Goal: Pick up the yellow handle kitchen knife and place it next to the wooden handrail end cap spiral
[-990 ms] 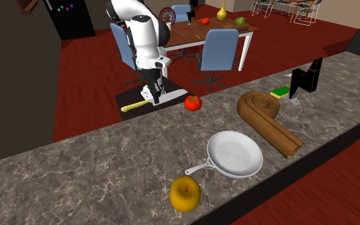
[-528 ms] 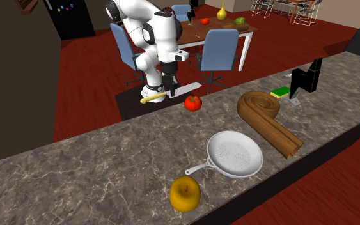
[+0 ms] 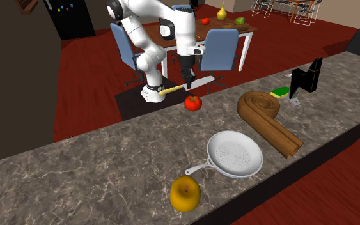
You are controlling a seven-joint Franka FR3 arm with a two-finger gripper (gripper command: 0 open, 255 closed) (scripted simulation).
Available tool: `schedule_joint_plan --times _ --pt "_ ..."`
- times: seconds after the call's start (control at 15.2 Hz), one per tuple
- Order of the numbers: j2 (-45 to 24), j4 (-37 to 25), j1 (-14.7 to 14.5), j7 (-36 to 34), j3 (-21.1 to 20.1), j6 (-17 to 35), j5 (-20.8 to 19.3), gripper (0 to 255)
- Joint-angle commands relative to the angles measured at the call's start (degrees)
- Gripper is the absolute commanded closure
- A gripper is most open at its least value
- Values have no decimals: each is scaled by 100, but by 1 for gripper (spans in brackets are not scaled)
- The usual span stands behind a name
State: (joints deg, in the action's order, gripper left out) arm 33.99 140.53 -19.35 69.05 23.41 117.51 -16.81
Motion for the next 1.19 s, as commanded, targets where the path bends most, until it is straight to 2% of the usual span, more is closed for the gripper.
schedule_joint_plan --times 0.0,0.53,1.12 --pt "-61 40 -117 -299 -225 50 94 255" --pt "-535 -199 -616 -1372 -1065 115 483 255" --pt "-1478 -978 -1119 -2471 -1879 131 806 255"
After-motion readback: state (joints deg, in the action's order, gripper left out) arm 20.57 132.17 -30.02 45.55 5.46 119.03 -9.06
